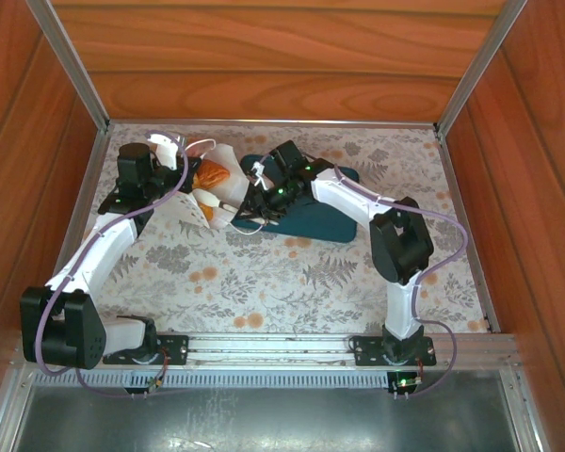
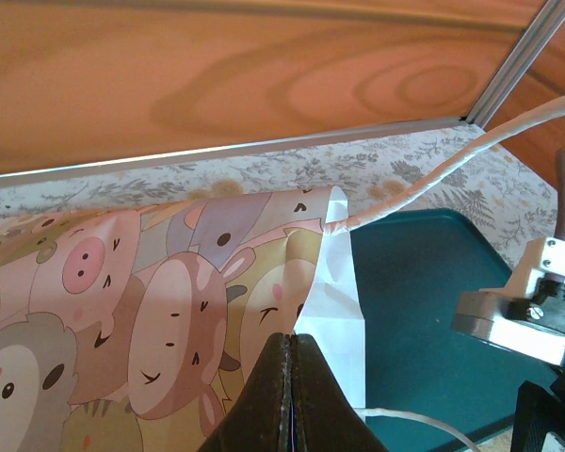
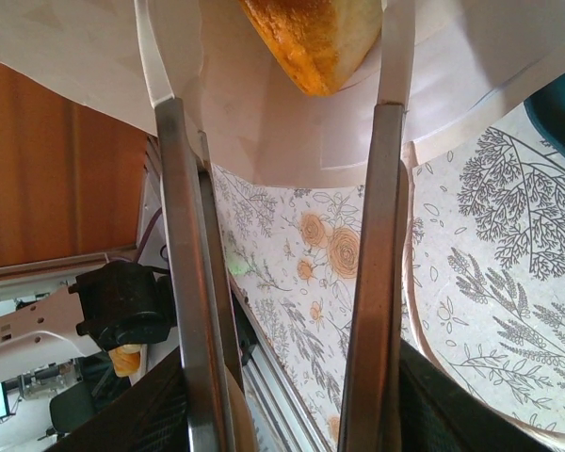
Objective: Take the fake bread out of the paper bag
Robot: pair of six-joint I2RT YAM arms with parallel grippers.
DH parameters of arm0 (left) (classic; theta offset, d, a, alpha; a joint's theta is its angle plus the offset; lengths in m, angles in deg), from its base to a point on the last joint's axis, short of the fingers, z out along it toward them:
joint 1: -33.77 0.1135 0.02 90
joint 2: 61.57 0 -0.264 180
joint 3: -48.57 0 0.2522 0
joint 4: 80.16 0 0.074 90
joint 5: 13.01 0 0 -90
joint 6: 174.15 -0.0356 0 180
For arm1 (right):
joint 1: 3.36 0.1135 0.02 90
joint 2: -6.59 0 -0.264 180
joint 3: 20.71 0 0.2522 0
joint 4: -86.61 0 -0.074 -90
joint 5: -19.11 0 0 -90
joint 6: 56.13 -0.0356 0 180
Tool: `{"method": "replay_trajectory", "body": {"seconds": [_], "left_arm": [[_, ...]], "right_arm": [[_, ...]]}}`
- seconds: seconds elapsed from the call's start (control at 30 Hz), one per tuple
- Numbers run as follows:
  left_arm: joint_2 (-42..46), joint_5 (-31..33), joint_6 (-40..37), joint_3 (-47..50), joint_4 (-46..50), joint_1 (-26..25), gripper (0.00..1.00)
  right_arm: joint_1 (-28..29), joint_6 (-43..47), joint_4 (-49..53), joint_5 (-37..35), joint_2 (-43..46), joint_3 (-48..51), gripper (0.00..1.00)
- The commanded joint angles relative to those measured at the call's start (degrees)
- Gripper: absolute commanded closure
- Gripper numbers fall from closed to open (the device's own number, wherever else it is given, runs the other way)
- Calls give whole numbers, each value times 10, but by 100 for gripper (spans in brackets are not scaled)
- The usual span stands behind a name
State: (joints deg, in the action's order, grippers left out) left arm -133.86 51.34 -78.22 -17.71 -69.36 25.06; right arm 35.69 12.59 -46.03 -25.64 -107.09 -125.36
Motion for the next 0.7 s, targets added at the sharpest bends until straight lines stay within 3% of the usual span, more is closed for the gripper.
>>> {"method": "replay_trajectory", "body": {"seconds": [0.0, 0.67], "left_arm": [[22, -23, -5, -1, -30, -3, 100], [16, -11, -3, 0, -30, -3, 100]], "right_arm": [[5, 10, 2, 13, -13, -24, 51], [9, 45, 27, 59, -14, -31, 48]]}}
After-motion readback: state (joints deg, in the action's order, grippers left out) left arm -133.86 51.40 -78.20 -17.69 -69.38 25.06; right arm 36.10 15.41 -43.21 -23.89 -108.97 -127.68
